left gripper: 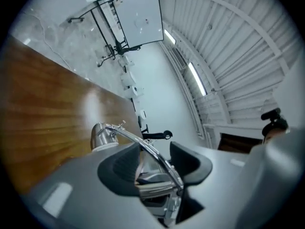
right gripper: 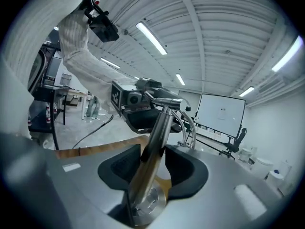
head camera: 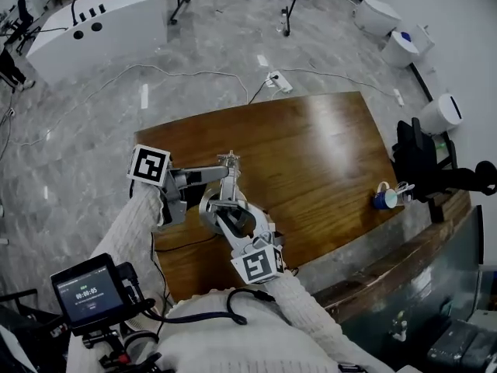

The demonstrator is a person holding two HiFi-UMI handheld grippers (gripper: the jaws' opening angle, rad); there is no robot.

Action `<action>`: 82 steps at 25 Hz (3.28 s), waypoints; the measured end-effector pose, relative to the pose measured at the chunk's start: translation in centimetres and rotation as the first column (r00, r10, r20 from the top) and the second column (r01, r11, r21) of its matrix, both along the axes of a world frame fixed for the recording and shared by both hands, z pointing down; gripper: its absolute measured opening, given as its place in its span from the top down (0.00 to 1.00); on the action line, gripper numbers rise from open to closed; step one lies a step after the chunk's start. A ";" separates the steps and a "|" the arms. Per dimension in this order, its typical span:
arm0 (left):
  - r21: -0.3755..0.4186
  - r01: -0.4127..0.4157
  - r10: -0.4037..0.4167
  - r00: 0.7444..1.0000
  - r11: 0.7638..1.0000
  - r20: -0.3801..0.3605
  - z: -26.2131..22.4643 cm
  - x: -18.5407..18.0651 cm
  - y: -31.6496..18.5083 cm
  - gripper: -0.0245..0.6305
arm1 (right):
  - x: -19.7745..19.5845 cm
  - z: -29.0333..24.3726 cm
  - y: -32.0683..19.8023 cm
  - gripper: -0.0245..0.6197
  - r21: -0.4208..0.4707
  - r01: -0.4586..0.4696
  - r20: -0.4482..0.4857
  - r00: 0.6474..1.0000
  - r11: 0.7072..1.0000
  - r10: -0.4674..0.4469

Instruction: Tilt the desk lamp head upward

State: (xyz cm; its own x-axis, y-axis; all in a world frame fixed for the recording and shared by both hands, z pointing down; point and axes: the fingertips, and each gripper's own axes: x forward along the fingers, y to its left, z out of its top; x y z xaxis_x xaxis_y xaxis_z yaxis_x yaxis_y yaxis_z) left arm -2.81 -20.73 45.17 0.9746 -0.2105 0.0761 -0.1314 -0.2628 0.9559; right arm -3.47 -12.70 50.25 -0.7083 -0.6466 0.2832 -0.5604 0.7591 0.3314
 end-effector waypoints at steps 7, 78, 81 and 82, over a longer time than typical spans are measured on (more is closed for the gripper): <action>-0.018 -0.100 0.099 0.994 0.995 -0.056 0.1 0.7 1.3 0.69 | 0.6 -1.0 1.3 0.70 0.002 -0.010 0.010 1.000 1.000 0.010; 0.971 -0.191 -0.210 0.965 -0.143 0.159 -10.2 3.2 6.0 0.68 | 0.6 1.5 -1.0 0.74 -0.132 -0.090 0.100 0.990 0.987 0.103; 0.972 -0.188 -0.208 0.966 -0.144 0.156 -10.2 3.2 5.9 0.68 | 0.6 1.4 -1.1 0.74 -0.132 -0.094 0.101 0.989 0.987 0.108; 0.973 -0.185 -0.205 0.966 -0.135 0.155 -10.2 3.1 5.8 0.68 | 0.6 1.4 -1.2 0.74 -0.133 -0.095 0.102 0.989 0.987 0.109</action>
